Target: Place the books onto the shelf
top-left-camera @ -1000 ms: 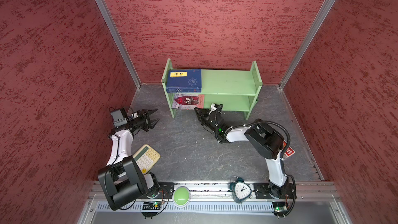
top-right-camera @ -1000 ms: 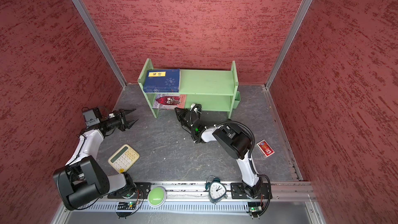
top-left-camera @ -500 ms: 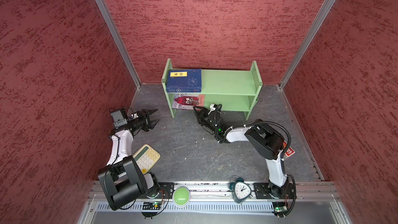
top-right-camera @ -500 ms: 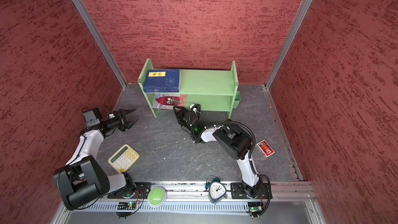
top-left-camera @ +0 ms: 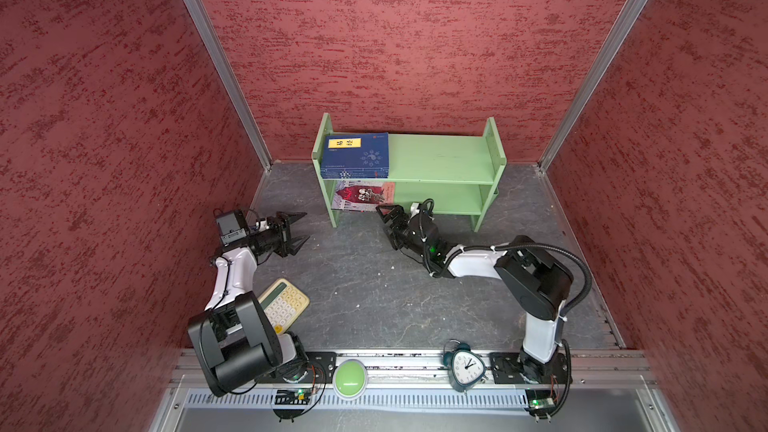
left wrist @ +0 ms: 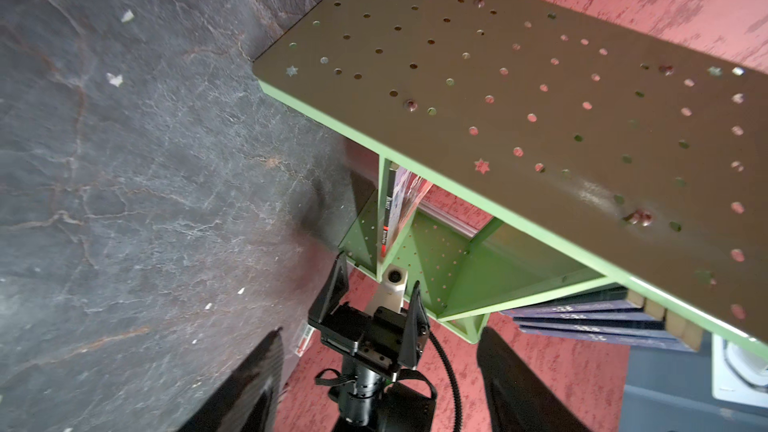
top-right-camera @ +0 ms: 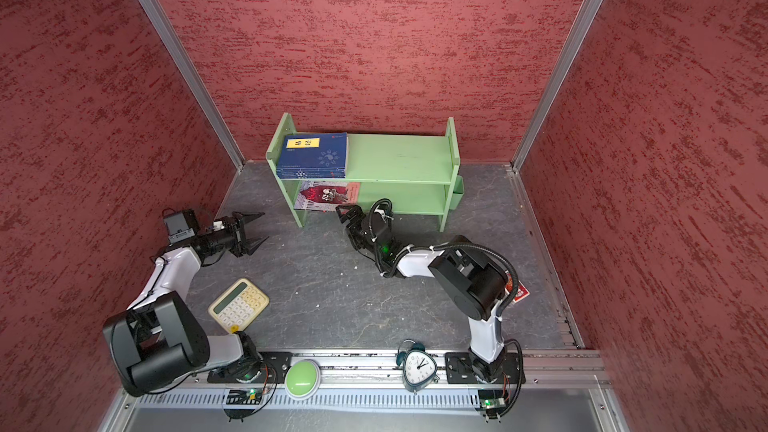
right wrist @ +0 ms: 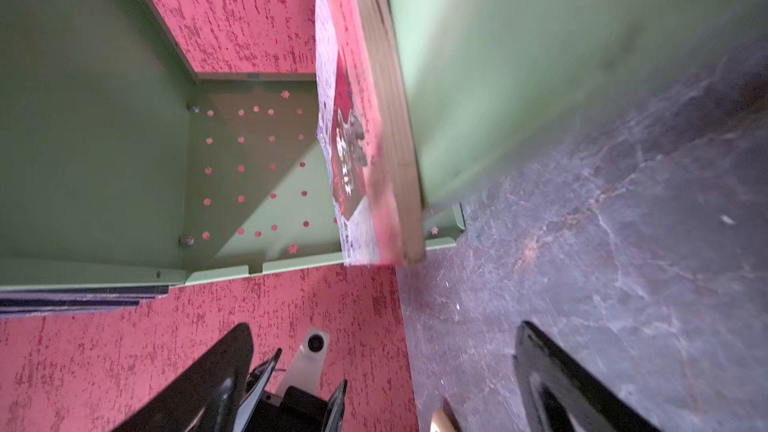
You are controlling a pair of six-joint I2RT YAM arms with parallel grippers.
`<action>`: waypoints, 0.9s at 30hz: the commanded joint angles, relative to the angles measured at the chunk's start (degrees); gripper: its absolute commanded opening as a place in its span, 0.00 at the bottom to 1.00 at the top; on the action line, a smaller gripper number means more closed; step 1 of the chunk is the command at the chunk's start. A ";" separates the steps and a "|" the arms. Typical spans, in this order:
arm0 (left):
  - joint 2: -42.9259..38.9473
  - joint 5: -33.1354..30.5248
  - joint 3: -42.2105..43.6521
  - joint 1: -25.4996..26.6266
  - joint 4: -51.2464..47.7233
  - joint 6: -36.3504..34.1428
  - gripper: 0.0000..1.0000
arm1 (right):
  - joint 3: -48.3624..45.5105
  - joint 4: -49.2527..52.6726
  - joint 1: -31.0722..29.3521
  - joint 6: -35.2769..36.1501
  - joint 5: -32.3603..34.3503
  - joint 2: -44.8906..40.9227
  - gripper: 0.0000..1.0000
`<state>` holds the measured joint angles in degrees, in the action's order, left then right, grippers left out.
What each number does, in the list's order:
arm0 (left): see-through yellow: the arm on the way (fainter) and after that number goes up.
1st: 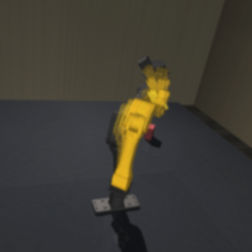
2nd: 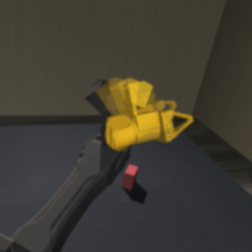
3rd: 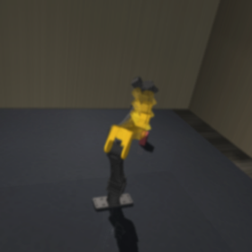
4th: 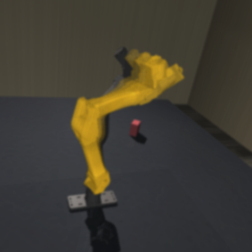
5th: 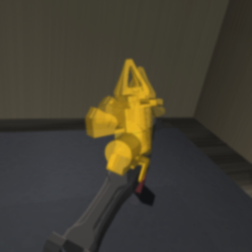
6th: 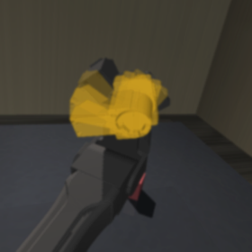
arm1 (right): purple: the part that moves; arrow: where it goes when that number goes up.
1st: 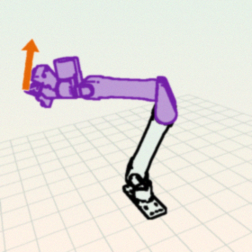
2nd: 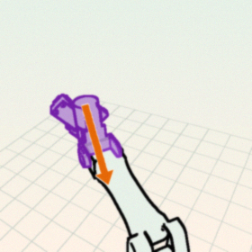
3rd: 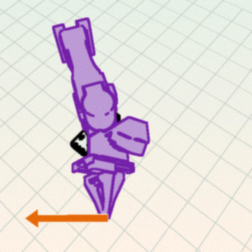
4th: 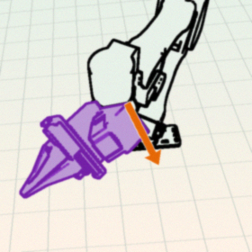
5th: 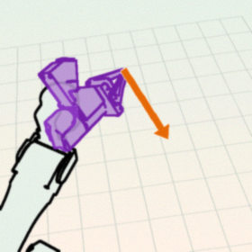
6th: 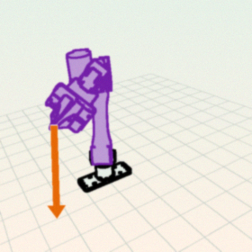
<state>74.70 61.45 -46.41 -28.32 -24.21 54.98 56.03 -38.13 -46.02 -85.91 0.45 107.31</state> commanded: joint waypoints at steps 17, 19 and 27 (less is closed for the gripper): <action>3.28 4.87 -6.52 2.45 -10.95 -31.84 0.99 | -8.78 22.93 -1.27 40.73 -3.99 -21.48 0.75; 3.17 3.29 -8.99 3.78 -14.12 -41.00 0.99 | -7.94 24.22 -1.35 48.51 -5.75 -20.99 0.56; 2.03 -7.07 -7.48 6.24 -8.85 -44.08 1.00 | -5.21 24.68 -1.20 58.26 -2.13 -17.49 0.41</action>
<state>77.93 58.24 -54.78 -23.38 -35.09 14.55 49.41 -11.81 -47.09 -32.93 -3.33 88.49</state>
